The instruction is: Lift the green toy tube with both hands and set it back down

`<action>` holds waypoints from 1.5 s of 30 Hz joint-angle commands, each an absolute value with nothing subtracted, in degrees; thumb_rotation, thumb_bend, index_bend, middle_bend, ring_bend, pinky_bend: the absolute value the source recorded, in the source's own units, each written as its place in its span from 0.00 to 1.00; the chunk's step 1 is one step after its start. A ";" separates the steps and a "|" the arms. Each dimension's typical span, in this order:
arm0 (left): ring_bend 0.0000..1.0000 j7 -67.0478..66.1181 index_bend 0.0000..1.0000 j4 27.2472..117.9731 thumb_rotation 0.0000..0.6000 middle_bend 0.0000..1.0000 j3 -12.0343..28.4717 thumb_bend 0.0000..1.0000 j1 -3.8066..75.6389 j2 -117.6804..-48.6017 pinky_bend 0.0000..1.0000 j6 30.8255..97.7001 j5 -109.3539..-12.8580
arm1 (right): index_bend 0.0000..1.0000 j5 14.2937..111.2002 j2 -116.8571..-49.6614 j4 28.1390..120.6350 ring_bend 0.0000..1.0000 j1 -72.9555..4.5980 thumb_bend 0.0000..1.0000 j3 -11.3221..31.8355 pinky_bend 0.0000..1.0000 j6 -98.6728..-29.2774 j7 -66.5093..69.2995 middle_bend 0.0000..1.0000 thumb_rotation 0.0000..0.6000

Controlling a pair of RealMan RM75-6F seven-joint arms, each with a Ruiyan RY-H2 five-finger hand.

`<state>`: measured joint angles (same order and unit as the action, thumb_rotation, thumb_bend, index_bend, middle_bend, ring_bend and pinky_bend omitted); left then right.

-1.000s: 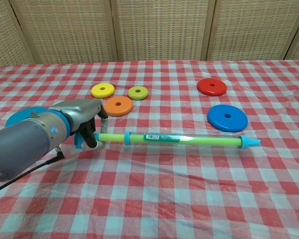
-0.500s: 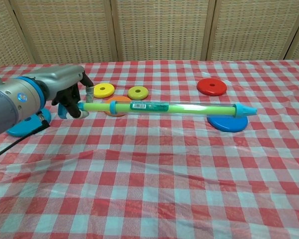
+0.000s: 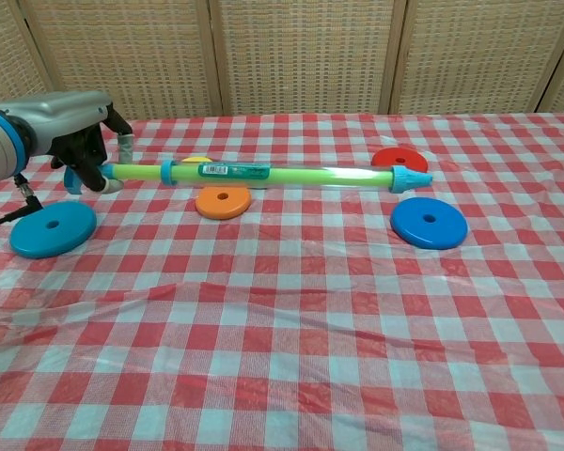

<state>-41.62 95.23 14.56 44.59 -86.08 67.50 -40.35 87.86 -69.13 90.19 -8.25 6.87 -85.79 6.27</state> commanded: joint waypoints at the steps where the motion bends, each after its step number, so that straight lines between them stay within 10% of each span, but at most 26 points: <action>1: 0.86 -40.47 0.85 94.14 1.00 1.00 14.59 0.57 45.00 -85.07 0.73 65.80 -40.45 | 0.19 85.92 -68.78 94.61 0.05 -10.54 0.12 9.20 0.00 -83.71 2.69 0.14 1.00; 23: 0.86 -33.66 0.85 91.87 1.00 1.00 15.93 0.57 44.80 -80.77 0.73 62.33 -39.25 | 0.30 64.47 -73.93 107.64 0.36 -26.13 0.30 18.67 0.18 -68.97 -21.59 0.42 1.00; 45: 0.86 -31.80 0.86 93.01 1.00 1.00 14.32 0.57 44.93 -78.57 0.73 61.29 -40.69 | 0.34 55.15 -79.01 109.40 0.51 -32.80 0.30 18.54 0.27 -71.46 -31.56 0.56 1.00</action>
